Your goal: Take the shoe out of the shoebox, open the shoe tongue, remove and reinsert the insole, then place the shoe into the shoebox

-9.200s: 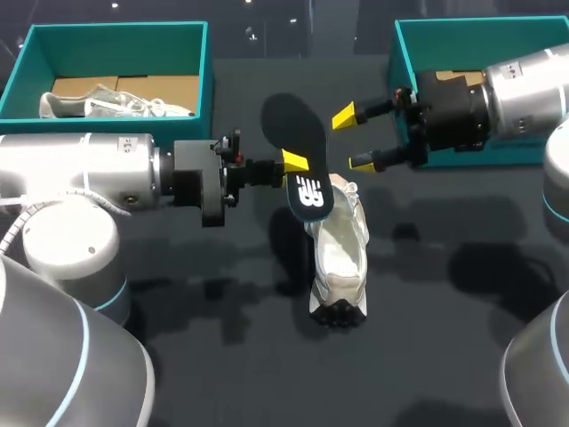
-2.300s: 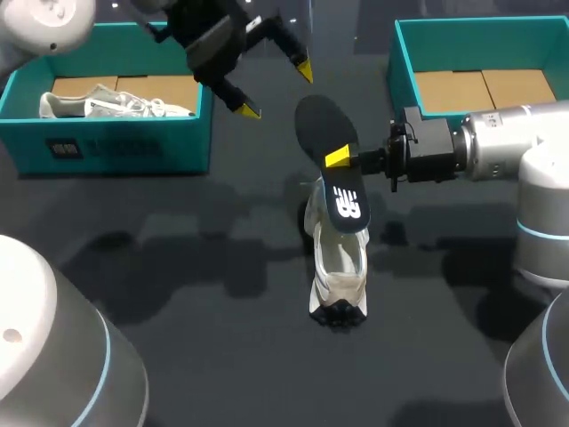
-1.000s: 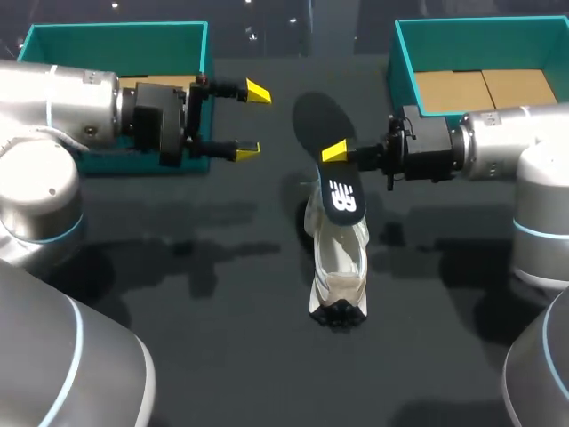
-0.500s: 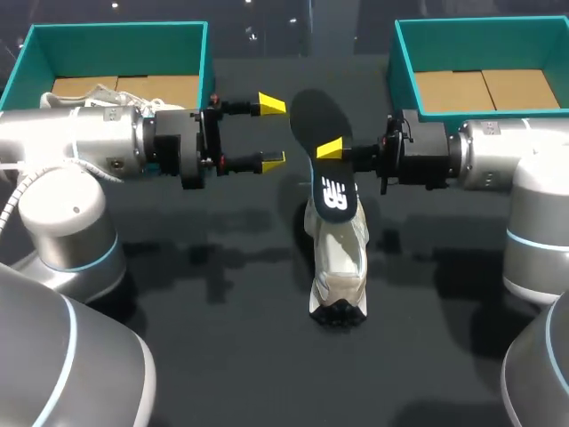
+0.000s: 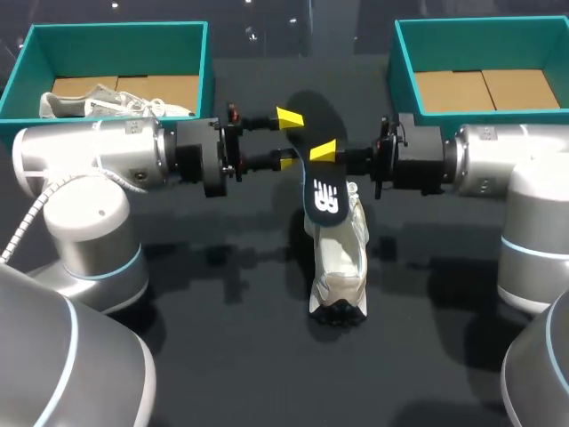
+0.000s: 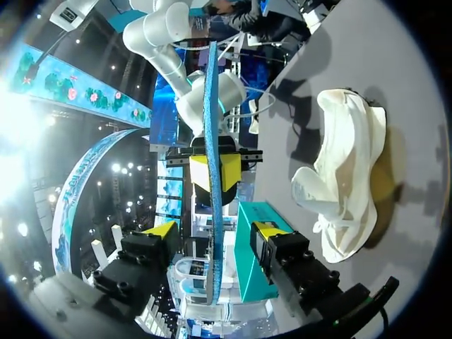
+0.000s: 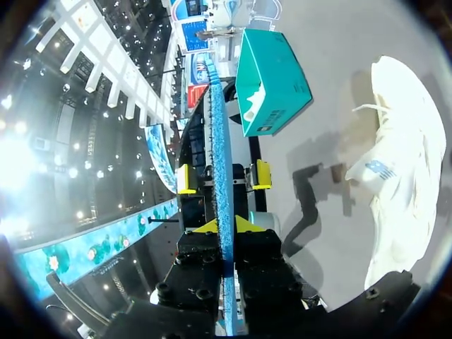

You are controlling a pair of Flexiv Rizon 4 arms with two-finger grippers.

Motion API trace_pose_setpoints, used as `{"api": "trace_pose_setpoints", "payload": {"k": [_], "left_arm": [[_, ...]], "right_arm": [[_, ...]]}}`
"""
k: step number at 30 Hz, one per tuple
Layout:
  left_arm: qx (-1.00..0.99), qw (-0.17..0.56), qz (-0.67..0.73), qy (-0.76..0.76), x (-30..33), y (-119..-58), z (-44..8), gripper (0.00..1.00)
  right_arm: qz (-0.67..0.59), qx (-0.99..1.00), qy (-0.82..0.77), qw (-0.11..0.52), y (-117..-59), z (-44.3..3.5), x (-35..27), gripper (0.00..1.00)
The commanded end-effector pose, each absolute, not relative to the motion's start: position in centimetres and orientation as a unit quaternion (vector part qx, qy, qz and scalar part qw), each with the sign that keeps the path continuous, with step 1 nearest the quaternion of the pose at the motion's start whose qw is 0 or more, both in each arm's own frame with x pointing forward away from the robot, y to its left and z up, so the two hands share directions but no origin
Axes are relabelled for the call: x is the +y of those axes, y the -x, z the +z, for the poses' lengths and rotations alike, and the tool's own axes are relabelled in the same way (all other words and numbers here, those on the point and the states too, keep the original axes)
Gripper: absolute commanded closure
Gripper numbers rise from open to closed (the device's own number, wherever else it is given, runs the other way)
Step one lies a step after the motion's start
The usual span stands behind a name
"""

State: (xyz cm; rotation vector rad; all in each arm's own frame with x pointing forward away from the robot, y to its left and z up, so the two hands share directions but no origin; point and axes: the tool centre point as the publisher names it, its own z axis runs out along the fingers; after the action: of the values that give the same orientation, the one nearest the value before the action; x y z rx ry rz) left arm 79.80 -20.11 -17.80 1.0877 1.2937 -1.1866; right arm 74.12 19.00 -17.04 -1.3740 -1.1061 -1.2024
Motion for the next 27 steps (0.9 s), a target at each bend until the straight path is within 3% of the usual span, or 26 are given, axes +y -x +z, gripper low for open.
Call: {"api": "trace_pose_setpoints", "payload": {"k": [1,11,22,27], "left_arm": [[0.537,0.515,-0.493,-0.452,-20.6,-79.7,-17.9,0.46],[0.534,0.51,-0.495,-0.458,-21.6,-79.2,-18.1,0.6],[0.533,0.507,-0.495,-0.462,-22.0,-79.2,-18.2,0.65],[0.532,0.506,-0.496,-0.464,-22.2,-79.1,-18.2,0.72]], "right_arm": [[-0.492,-0.453,0.567,0.481,-74.0,-17.2,19.5,1.0],[-0.49,-0.455,0.564,0.485,-74.2,-17.3,19.9,1.0],[-0.487,-0.455,0.565,0.486,-74.1,-17.2,20.1,1.0],[-0.486,-0.456,0.565,0.487,-74.1,-17.2,20.1,1.0]]}}
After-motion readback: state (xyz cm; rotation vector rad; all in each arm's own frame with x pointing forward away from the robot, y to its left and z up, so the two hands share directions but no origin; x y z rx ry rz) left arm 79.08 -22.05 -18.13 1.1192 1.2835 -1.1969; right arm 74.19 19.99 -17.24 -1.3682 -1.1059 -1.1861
